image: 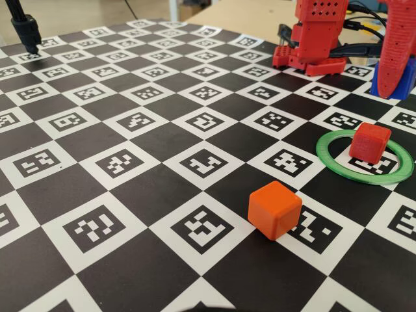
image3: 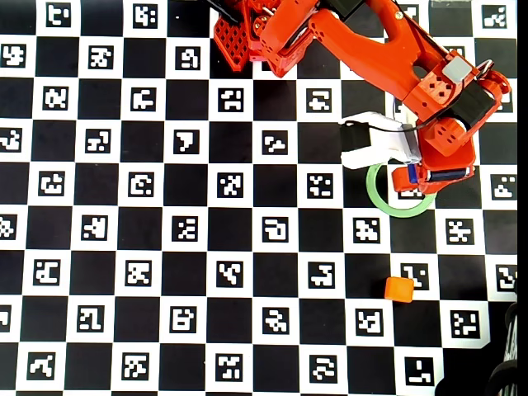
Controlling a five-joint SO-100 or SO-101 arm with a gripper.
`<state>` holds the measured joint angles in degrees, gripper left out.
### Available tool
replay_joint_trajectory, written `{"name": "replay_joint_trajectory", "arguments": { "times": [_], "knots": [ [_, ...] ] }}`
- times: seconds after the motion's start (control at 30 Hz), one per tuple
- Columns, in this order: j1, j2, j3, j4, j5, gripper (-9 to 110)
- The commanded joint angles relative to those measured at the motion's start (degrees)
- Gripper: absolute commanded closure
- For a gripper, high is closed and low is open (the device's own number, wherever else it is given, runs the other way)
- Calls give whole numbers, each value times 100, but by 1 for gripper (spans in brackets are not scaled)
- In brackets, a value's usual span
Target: Grab the red cube then put it in the green circle then put the blue cube on top and finally the orange cube on top
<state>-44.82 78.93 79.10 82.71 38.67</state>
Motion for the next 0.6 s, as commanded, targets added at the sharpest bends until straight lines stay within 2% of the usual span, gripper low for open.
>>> {"name": "replay_joint_trajectory", "arguments": {
  "times": [0.0, 0.57],
  "knots": [
    [-62, 53, -70, -88, 18, 95],
    [35, -9, 290, -343, -105, 96]
  ]
}}
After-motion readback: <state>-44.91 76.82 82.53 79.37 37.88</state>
